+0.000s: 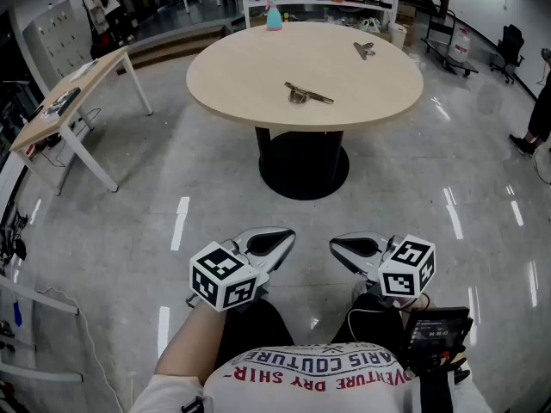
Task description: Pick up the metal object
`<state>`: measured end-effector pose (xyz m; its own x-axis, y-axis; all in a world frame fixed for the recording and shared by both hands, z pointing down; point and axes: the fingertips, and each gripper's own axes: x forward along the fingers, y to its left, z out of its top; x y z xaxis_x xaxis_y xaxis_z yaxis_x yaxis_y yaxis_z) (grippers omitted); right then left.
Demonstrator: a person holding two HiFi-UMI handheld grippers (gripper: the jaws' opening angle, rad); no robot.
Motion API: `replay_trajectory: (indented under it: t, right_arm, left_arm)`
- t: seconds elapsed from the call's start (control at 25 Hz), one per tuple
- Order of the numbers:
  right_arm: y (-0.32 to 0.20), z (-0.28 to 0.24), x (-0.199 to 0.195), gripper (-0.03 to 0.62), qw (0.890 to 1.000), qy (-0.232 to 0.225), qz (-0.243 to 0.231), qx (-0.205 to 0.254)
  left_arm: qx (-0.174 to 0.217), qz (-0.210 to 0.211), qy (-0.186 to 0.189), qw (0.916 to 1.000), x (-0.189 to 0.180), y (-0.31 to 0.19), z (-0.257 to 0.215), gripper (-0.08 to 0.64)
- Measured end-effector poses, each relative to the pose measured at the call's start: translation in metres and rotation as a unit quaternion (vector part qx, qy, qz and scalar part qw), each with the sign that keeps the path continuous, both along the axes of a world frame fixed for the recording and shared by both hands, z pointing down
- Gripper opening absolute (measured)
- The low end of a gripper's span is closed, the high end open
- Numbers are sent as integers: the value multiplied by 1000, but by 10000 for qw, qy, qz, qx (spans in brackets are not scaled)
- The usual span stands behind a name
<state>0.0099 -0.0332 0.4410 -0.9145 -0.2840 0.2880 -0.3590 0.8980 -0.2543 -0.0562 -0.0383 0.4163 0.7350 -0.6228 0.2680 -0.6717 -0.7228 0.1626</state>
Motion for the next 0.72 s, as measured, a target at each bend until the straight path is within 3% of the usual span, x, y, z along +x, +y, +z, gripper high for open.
replay_trajectory:
  t: [0.72]
  right_arm:
    - [-113,-57,-9,2,9988,-68,-43,492]
  left_arm:
    - [637,-83,16,9979,-14,-116,-56,3]
